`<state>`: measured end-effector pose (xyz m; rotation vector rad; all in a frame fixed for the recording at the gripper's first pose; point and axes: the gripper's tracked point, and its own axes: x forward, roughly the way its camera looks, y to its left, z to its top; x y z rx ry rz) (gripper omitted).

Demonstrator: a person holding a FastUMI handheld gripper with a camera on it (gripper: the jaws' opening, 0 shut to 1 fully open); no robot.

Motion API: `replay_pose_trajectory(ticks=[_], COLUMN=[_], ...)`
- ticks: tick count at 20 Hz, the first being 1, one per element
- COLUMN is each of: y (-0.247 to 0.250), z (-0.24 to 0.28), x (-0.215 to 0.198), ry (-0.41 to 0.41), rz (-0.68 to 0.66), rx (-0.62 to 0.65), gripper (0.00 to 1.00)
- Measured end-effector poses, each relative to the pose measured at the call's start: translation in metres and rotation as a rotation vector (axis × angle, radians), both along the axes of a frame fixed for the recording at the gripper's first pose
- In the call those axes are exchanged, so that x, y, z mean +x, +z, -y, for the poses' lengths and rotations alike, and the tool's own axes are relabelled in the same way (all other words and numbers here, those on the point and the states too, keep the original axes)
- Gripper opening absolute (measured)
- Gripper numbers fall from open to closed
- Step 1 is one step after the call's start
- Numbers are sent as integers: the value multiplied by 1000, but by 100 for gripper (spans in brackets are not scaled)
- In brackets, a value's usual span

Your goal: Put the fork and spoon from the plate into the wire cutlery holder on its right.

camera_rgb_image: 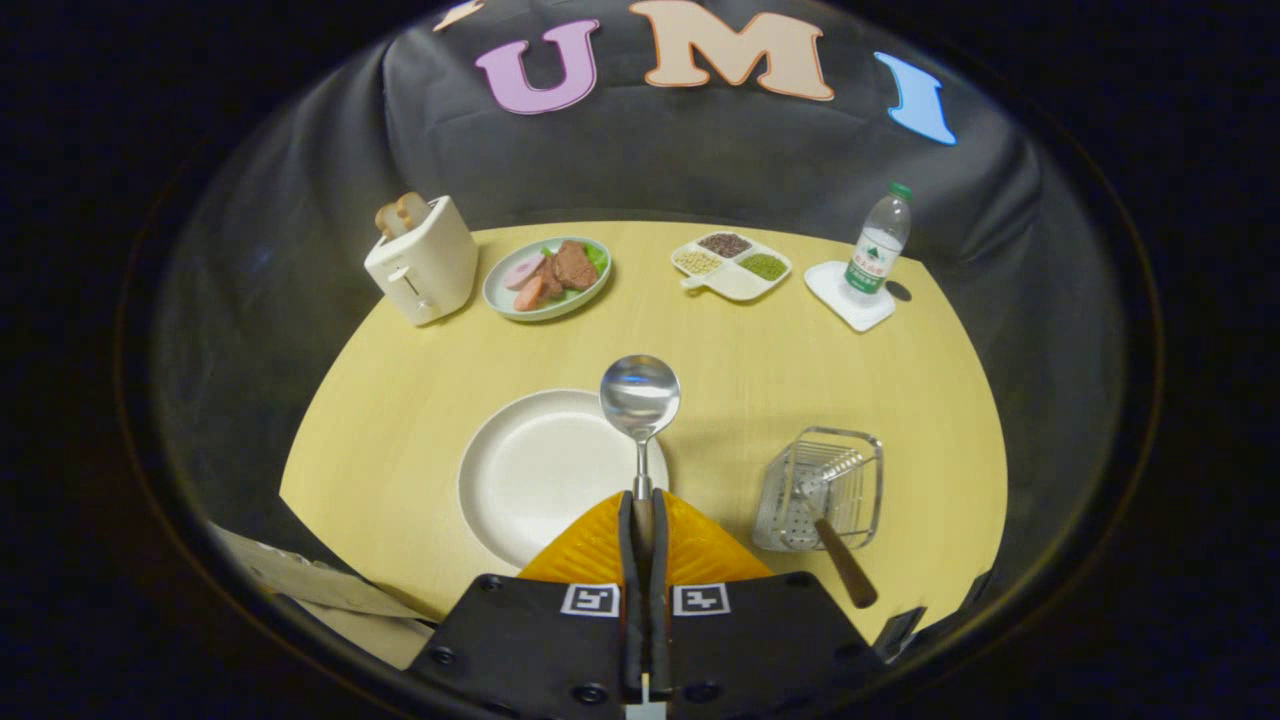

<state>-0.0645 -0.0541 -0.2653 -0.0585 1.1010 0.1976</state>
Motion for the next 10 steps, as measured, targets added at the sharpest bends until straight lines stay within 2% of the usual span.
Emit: replay_pose_trajectory(ticks=[10], y=[17], z=[78], x=[2], ry=[-19], rz=[-35], rx=[-92], gripper=[6])
